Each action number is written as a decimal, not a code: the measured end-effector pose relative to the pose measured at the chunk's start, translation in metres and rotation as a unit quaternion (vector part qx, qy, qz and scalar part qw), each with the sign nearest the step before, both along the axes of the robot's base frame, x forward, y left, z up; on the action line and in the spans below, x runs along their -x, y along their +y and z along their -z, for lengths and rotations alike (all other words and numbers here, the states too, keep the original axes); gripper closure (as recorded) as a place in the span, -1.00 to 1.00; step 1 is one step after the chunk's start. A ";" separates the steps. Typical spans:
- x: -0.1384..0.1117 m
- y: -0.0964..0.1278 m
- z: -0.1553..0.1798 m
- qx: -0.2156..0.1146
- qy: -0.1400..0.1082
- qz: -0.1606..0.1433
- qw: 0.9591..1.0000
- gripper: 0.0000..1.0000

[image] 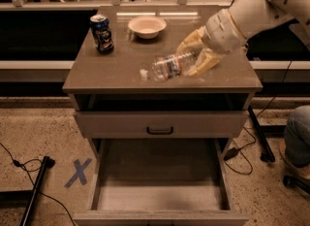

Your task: Pick water bottle from middle drawer and place on counter

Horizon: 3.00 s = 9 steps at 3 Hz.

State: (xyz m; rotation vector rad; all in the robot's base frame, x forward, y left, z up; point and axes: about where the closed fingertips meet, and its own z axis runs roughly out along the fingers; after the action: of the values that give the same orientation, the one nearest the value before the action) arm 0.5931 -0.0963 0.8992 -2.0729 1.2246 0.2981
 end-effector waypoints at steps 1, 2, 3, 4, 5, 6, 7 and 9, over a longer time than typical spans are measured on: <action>-0.031 0.014 -0.018 -0.016 0.000 0.004 1.000 1.00; -0.050 0.037 -0.021 -0.038 0.009 0.000 0.999 1.00; -0.061 0.064 -0.017 -0.049 0.018 0.002 0.999 1.00; -0.073 0.085 -0.003 -0.047 0.032 0.012 0.998 1.00; -0.083 0.099 0.013 -0.048 0.052 0.012 0.997 1.00; -0.088 0.107 0.024 -0.047 0.070 0.009 0.996 0.65; -0.089 0.109 0.026 -0.048 0.070 0.007 0.996 0.18; -0.089 0.115 0.030 -0.049 0.073 0.004 0.996 -0.75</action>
Offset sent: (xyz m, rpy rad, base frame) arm 0.0726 0.0582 0.0306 0.1238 0.0361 0.0017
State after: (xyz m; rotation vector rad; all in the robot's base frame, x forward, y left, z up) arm 0.6823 0.0186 0.8694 -1.9903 1.2783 0.5027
